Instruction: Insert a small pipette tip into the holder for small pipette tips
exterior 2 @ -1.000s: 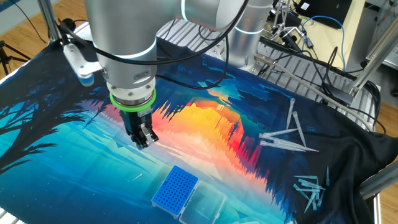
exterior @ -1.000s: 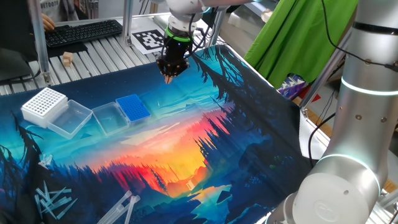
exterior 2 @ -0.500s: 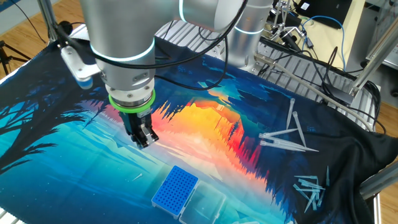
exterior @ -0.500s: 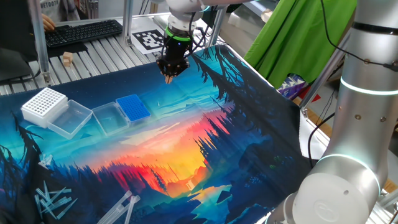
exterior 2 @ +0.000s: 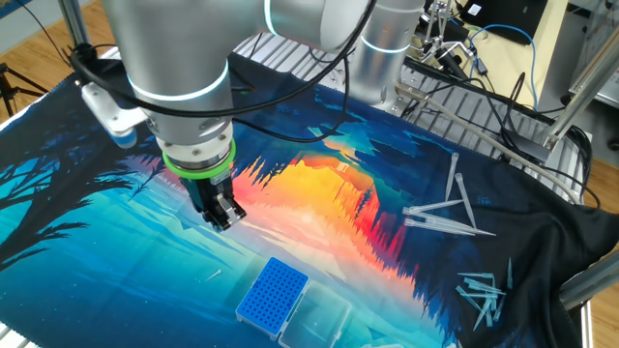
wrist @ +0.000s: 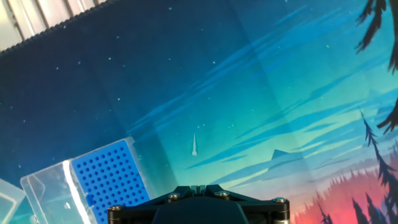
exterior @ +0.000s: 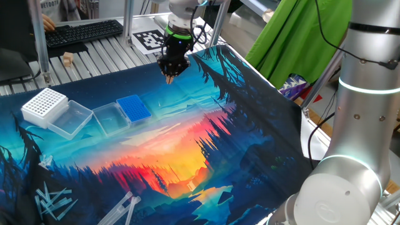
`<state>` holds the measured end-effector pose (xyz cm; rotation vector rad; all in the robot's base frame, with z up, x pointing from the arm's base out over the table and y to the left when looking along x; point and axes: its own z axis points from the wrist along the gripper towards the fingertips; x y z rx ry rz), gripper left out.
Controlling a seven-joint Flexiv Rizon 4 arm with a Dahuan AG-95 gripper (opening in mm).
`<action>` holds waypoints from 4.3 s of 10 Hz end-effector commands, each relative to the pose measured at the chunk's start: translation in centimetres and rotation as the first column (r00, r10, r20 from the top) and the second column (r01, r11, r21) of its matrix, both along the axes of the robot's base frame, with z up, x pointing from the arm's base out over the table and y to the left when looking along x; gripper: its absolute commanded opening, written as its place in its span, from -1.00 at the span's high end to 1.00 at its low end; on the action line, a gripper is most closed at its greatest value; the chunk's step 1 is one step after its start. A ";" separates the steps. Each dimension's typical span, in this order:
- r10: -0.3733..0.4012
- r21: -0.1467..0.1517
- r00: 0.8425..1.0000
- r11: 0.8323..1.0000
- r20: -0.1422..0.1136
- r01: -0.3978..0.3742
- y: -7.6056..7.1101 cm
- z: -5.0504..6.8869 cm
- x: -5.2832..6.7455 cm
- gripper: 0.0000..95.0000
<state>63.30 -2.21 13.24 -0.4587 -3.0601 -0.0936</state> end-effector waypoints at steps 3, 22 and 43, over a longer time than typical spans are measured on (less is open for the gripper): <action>0.000 -0.006 1.000 1.000 -0.001 0.000 0.1 0.0 -0.1 1.00; 0.045 -0.035 0.999 0.998 0.011 -0.044 0.4 -5.1 1.6 1.00; 0.037 -0.113 0.991 0.993 0.126 -0.023 1.4 -6.4 1.6 0.60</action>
